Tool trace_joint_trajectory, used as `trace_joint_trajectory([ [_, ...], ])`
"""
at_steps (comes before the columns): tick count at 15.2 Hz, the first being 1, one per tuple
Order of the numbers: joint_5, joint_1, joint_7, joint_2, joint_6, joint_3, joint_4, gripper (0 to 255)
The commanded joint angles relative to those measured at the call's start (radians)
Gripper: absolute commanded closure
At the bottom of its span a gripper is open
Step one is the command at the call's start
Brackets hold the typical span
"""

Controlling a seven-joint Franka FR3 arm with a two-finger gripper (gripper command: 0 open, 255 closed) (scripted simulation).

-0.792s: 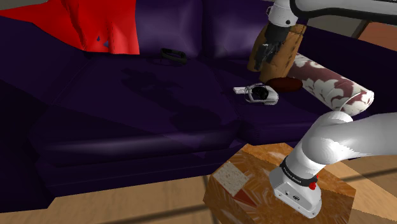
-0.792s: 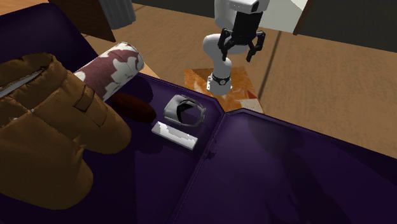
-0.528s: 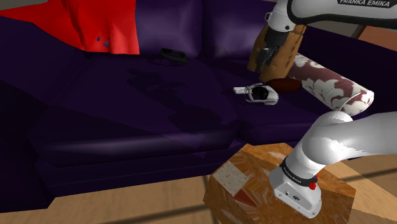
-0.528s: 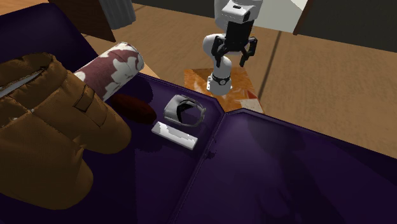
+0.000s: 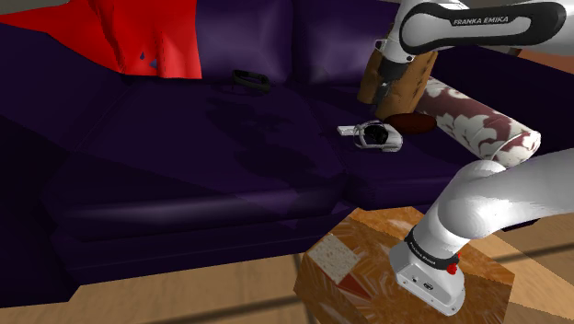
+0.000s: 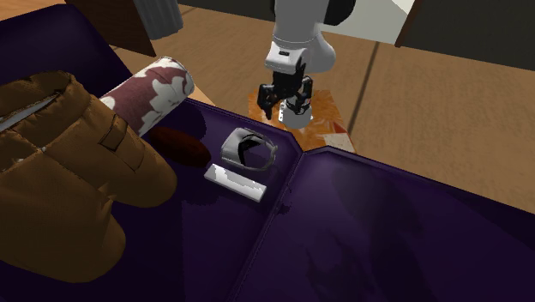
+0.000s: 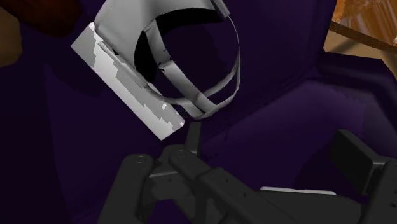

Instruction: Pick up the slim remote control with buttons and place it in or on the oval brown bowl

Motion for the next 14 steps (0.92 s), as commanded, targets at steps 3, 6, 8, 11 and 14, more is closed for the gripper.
trace_joint_trajectory([
  [3, -0.014, 0.029, -0.187, 0.12, 0.098, -0.109, 0.019, 0],
  [6, 0.001, 0.06, -0.33, 0.231, 0.165, -0.189, 0.054, 0],
  [8, 0.025, 0.083, -0.432, 0.312, 0.208, -0.24, 0.086, 0],
  [11, 0.09, 0.117, -0.596, 0.449, 0.263, -0.308, 0.144, 0],
  [14, 0.19, 0.118, -0.775, 0.6, 0.305, -0.338, 0.215, 0],
])
